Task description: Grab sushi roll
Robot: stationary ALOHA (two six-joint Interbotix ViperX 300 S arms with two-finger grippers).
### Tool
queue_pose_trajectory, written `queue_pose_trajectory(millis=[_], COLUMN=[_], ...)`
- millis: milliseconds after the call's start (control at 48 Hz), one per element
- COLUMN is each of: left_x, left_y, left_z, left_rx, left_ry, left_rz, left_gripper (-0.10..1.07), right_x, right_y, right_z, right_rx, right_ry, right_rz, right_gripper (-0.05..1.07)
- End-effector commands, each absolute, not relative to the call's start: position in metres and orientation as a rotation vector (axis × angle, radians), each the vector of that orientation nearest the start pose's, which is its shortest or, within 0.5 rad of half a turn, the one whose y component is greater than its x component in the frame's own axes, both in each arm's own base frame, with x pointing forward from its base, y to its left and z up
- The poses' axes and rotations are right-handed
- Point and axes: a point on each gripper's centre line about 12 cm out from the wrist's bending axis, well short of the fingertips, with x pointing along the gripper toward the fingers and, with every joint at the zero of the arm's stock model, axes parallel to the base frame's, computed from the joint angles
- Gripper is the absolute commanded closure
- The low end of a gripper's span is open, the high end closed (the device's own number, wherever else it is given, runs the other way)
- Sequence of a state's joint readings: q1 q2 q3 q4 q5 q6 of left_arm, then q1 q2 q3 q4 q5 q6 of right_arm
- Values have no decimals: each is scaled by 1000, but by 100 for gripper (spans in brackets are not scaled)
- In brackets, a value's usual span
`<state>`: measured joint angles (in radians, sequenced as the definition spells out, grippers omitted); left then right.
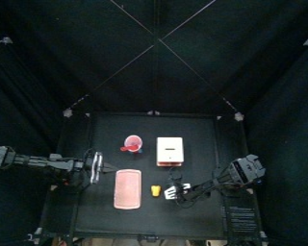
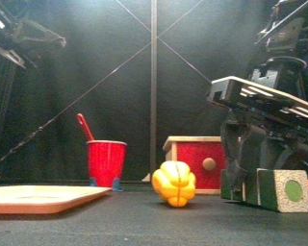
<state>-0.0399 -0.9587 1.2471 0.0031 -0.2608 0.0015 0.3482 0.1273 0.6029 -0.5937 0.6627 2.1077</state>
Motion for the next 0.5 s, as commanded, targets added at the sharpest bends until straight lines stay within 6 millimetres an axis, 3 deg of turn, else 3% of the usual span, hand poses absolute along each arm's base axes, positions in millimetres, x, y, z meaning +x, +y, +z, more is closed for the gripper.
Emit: queue_pose_trajectory(millis=[0, 188, 479], left_x=[196, 197, 196], left_y=[-7, -7, -6], left_z=[265, 265, 265], left_rx=[8, 9, 8], left_ry=[15, 14, 15], left_rz=[-38, -38, -29], left_gripper=[99, 99, 99], right_x=[348, 346, 347], right_y=[81, 78, 78], right_z=[136, 150, 152], right_rx=[1005, 1006, 1005], right_ry=[822, 793, 786], right_rz=[-879, -857, -852], right_gripper=[52, 52, 52])
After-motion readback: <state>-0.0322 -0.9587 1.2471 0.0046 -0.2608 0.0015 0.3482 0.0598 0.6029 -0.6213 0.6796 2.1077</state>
